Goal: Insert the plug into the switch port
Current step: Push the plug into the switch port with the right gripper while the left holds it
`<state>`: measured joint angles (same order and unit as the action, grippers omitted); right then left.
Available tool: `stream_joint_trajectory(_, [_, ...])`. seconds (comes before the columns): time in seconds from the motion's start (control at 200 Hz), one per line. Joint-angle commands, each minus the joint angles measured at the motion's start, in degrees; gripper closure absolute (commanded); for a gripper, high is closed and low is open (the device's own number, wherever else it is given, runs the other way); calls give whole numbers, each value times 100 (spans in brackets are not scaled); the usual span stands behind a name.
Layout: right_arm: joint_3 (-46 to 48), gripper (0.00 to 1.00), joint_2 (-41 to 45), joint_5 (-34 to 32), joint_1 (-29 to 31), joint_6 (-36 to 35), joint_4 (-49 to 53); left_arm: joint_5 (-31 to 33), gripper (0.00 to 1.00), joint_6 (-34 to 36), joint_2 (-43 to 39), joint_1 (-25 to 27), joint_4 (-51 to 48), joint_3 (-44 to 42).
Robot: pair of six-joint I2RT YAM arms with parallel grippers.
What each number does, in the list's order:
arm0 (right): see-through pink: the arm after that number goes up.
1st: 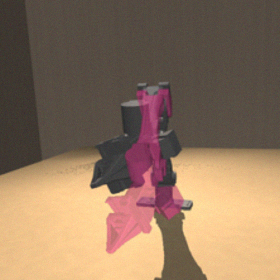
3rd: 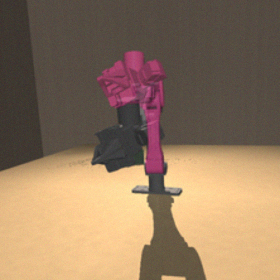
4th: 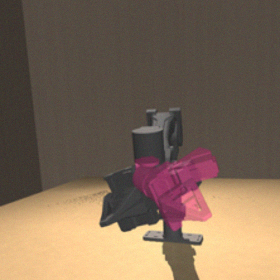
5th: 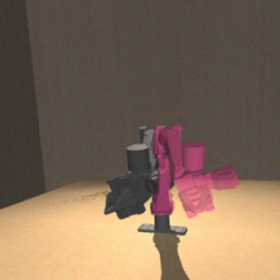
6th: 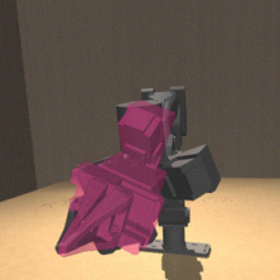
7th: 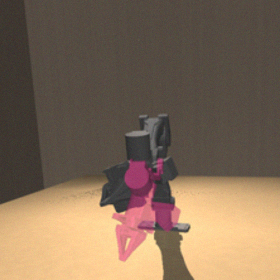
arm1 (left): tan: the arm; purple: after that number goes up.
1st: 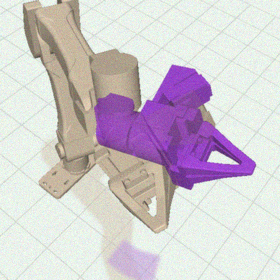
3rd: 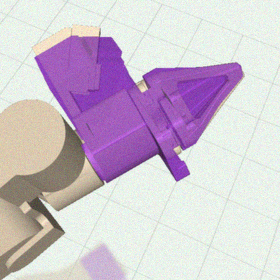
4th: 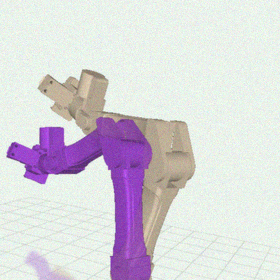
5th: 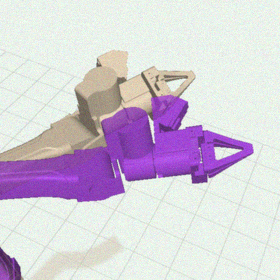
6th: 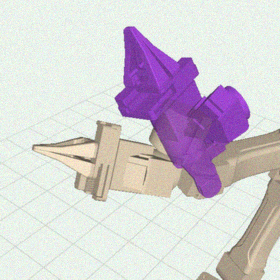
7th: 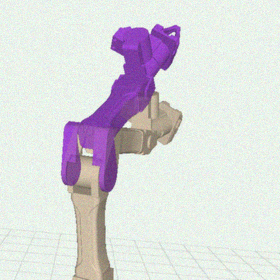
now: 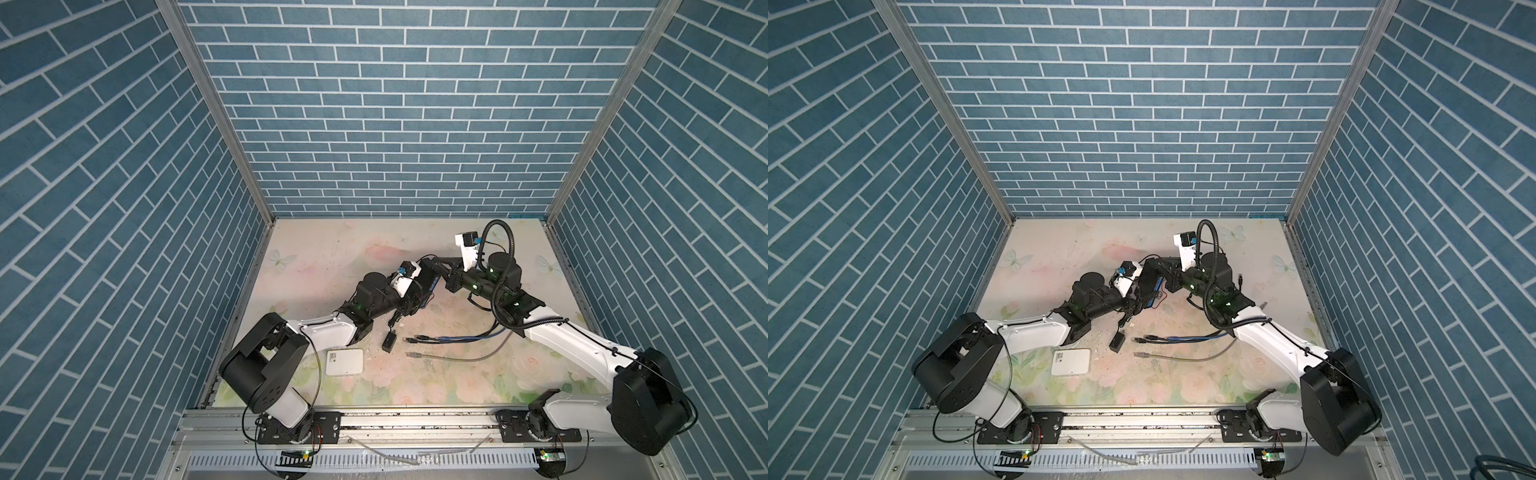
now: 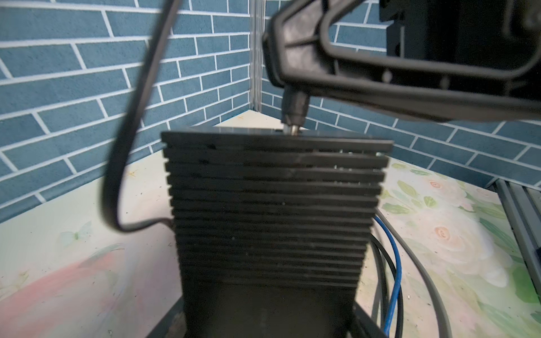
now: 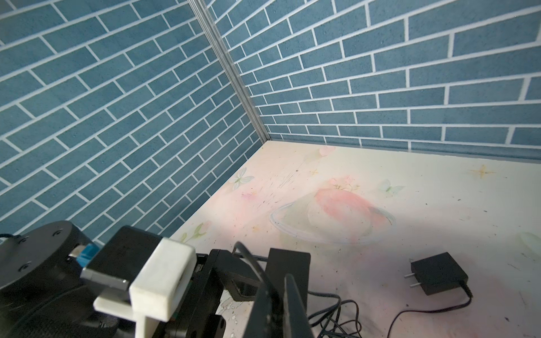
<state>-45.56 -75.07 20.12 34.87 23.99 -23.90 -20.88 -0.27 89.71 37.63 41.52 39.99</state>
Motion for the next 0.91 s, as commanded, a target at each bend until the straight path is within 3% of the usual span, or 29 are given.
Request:
stream_joint_trajectory(0.0, [338, 100, -396, 669, 360, 84, 1537, 267, 86, -359, -352, -282, 1675, 844])
stream_joint_trajectory(0.185, [89, 100, -669, 521, 514, -171, 2024, 311, 87, 71, -532, -278, 781, 1108])
stream_joint_trajectory(0.585, [-101, 100, -1196, 566, 600, 304, 2212, 648, 90, 151, -604, -281, 1520, 1073])
stream_joint_trajectory(0.9, [-531, 100, -1487, -83, 602, 683, 3037, 1088, 91, 369, -683, -265, 1271, 1231])
